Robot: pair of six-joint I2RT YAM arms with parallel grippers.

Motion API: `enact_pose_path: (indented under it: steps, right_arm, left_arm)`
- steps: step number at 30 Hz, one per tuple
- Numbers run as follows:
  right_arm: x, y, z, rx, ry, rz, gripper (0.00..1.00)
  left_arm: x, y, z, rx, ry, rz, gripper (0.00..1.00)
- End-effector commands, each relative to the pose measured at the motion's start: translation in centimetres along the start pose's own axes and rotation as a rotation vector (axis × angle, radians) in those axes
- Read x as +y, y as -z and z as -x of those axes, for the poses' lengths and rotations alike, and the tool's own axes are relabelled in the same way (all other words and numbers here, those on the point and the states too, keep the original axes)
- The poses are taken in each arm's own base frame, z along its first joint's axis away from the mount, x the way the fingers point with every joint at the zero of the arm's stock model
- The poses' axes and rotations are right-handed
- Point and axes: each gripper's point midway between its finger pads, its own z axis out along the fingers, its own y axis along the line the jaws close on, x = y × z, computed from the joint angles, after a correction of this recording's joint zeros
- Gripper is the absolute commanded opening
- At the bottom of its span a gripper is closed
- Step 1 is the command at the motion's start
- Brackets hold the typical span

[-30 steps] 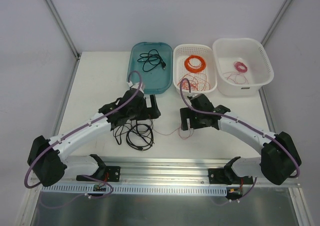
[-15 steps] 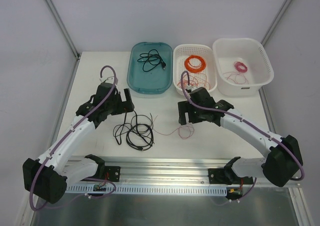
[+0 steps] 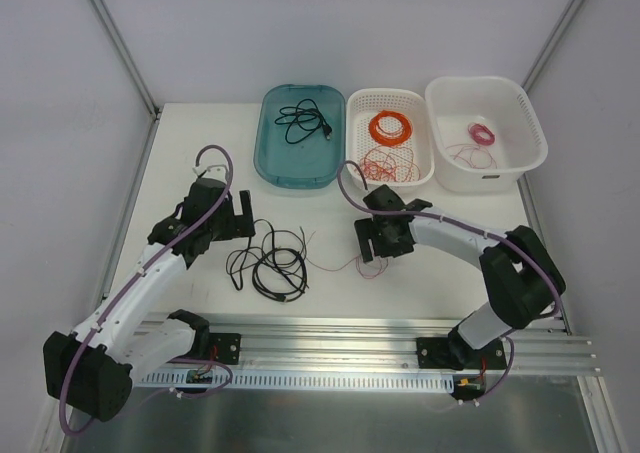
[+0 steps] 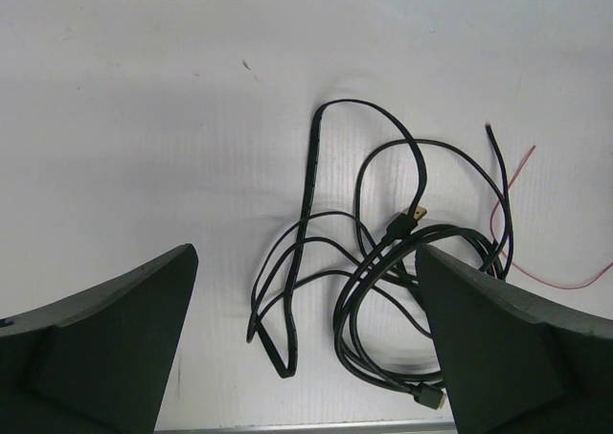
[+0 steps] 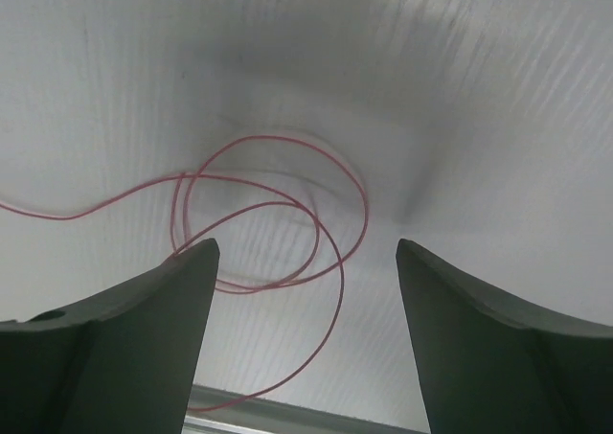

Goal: Untangle the cables

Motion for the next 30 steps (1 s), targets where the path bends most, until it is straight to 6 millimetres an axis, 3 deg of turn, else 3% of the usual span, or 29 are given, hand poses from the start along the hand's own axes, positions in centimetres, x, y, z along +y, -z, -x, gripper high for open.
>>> enact_pose_path:
  steps: [1, 8, 14, 20, 21, 23, 27, 30]
  right_arm:
    - [0.0, -1.0, 0.2, 0.008, 0.037, -0.003, 0.79]
    - [-0.5, -2.6, -0.3, 0.052, 0.058, -0.036, 0.70]
    - [-0.4, -3.6, -0.5, 0.100, 0.066, -0.050, 0.55]
    - [-0.3, -4.2, -0.6, 0.134, 0.083, -0.066, 0.26]
    - [-0.3, -4.4, -0.8, 0.145, 0.083, -0.072, 0.14]
    - [-0.3, -4.4, -0.7, 0.146, 0.086, -0.078, 0.02]
    - [-0.8, -3.3, 0.1, 0.096, 0.090, -0.100, 0.01]
    - [-1.4, -0.5, 1.8, 0.008, 0.100, -0.120, 0.01]
  left_arm:
    - [1.3, 0.5, 0.9, -0.054, -0.017, 0.053, 0.99]
    - [1.8, 0.7, 1.0, -0.066, -0.021, 0.075, 0.99]
    - [1.9, 0.7, 1.1, -0.068, -0.020, 0.081, 0.99]
    - [2.0, 0.5, 1.1, -0.066, -0.023, 0.088, 0.99]
    - [2.1, 0.6, 1.1, -0.067, -0.024, 0.091, 0.99]
    - [2.1, 0.6, 1.1, -0.067, -0.023, 0.091, 0.99]
    - [2.1, 0.5, 1.0, -0.065, -0.024, 0.093, 0.99]
    - [2.1, 0.5, 1.0, -0.066, -0.025, 0.093, 0.99]
